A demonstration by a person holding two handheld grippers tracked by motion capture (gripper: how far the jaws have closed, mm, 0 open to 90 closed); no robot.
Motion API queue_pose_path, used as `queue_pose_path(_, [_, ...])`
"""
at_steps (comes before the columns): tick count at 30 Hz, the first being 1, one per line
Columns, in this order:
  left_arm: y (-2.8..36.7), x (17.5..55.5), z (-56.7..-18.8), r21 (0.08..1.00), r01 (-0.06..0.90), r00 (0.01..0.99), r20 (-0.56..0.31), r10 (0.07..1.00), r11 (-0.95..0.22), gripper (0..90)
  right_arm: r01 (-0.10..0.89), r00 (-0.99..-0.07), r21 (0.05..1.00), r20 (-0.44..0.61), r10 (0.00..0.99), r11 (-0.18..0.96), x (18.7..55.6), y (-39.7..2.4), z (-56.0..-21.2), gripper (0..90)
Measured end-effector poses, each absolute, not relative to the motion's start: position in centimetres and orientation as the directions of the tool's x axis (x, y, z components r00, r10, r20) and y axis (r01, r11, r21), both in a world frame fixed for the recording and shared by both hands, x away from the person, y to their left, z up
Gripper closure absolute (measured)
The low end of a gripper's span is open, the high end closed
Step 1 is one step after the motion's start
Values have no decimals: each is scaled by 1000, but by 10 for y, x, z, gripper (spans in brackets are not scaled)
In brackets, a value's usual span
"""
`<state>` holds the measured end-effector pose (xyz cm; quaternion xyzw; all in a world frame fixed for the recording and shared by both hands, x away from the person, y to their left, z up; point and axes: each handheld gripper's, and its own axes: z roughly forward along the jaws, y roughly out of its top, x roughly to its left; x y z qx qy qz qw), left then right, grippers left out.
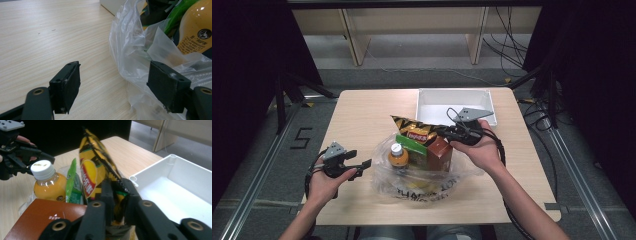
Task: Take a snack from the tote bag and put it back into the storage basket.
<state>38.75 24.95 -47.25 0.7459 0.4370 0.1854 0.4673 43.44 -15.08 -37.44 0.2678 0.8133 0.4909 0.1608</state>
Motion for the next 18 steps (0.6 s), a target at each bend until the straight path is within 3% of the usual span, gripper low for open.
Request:
queue_pose_path(4, [249, 387, -473, 858, 480, 551, -132, 824, -183, 256, 251, -811, 894, -15, 584, 371, 432, -148, -376, 898])
queue_pose_path(12, [249, 387, -474, 857, 483, 549, -136, 825, -180, 255, 223, -825, 896, -37, 564, 385, 431, -149, -377, 900])
queue_pose_path(18, [248, 388, -475, 857, 485, 548, -142, 824, -175, 255, 136, -843, 905, -108, 527, 403, 432, -149, -374, 900])
